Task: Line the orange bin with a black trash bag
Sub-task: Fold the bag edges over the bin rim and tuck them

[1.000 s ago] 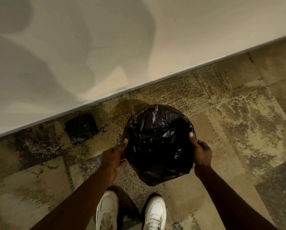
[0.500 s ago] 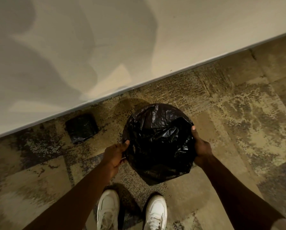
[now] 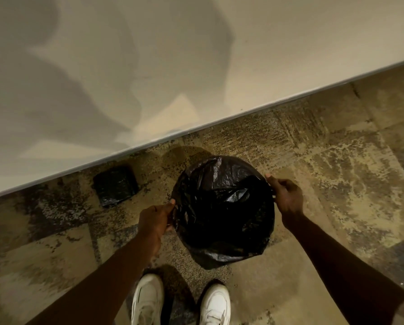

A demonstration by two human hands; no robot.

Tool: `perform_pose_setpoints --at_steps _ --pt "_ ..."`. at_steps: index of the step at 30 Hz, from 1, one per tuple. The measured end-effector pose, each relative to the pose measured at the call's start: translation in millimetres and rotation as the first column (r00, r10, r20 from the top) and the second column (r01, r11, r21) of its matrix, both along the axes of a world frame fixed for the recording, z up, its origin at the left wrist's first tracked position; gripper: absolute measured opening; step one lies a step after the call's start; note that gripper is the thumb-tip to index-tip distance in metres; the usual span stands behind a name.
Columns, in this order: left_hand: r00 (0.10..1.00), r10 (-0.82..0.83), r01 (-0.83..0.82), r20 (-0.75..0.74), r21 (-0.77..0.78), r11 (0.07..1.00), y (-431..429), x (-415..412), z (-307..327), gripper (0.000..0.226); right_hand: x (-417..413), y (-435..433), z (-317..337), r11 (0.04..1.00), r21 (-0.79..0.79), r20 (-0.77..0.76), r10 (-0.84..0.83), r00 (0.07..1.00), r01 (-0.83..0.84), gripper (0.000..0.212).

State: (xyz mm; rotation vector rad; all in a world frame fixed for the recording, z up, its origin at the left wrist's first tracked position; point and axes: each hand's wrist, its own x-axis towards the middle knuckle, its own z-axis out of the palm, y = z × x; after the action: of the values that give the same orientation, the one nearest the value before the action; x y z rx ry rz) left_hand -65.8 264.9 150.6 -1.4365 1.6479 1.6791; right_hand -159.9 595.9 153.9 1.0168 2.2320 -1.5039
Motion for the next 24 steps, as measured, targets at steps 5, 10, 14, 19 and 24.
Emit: perform_pose_setpoints --at_steps 5,10,14,19,24 --pt "0.999 0.036 -0.036 0.011 0.059 0.998 1.1 -4.4 -11.8 0.034 -41.5 -22.6 8.5 0.944 -0.011 0.032 0.330 0.944 -0.330 0.050" --pt "0.998 0.068 -0.068 0.002 0.163 0.984 5.6 -1.2 -7.7 0.021 -59.5 -37.8 -9.5 0.800 0.233 0.158 0.530 0.833 -0.553 0.046" --pt "0.998 0.068 -0.066 -0.004 0.188 0.980 0.7 3.7 -16.4 0.031 -60.5 -35.2 -21.6 0.760 0.295 0.213 0.539 0.815 -0.579 0.046" --pt "0.999 0.014 -0.007 -0.042 0.164 0.986 -3.3 4.5 -22.8 0.034 -62.3 -29.8 -28.1 0.783 0.194 0.200 0.558 0.805 -0.591 0.049" --pt "0.996 0.091 -0.087 -0.014 0.192 0.977 -0.2 2.6 -15.4 0.037 -65.4 -27.6 -23.1 0.832 0.073 0.154 0.535 0.831 -0.549 0.052"
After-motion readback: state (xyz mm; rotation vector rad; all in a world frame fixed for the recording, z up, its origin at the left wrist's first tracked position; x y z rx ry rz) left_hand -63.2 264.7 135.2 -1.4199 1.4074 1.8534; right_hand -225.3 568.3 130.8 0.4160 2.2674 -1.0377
